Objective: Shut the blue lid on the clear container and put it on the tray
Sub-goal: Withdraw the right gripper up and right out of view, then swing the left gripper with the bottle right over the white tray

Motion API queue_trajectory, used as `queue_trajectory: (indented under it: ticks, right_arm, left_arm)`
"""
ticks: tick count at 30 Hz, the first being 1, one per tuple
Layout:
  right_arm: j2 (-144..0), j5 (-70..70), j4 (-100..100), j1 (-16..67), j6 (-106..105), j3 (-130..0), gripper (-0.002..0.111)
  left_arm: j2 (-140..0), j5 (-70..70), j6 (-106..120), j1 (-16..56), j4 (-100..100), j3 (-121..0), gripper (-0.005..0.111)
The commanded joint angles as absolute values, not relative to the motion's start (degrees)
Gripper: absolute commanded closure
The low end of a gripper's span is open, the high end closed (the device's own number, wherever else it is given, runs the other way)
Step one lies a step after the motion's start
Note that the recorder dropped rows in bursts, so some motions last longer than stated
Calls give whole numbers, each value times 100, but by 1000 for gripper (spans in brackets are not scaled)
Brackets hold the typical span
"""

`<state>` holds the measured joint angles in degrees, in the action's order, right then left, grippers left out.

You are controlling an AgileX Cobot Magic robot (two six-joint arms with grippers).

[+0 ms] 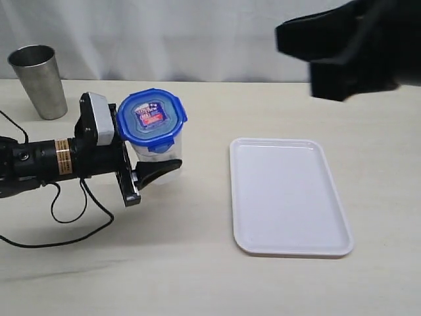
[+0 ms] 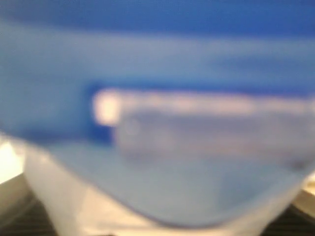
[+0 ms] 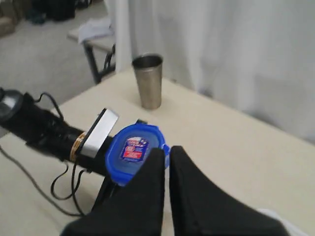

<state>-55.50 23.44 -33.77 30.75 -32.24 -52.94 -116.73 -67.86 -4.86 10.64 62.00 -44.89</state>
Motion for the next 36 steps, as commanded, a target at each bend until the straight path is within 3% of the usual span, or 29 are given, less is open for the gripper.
queue_trajectory:
  ticks: [1,5,9,18,30,36]
  right_arm:
    - [-4122,916,-3366,3081,-3211,-4098,104]
    - [-2948,-361,-3381,3081,-3151,-2828,104]
    - [-2093,-1391,-3381,3081,-2800,-1774,104]
    - [-1387,-1682,-3381,3081,-2783,-753,104]
    - [-1387,-1684,-3381,3081,-2568,-262,104]
    - [-1387,-1668,-3381,3081,-2556,-126,104]
  left_arm:
    - [-11286,-6916,-406,1073,5532,-4548,107]
    - [-11185,-6158,-406,1225,5630,-5056,107]
    - [-11185,-4553,-370,1798,5643,-5837,107]
    - [-11185,-925,-283,2915,7029,-7304,107]
    - [-11815,594,-112,3777,9995,-7826,107]
    - [-11944,937,51,4084,9995,-7994,107]
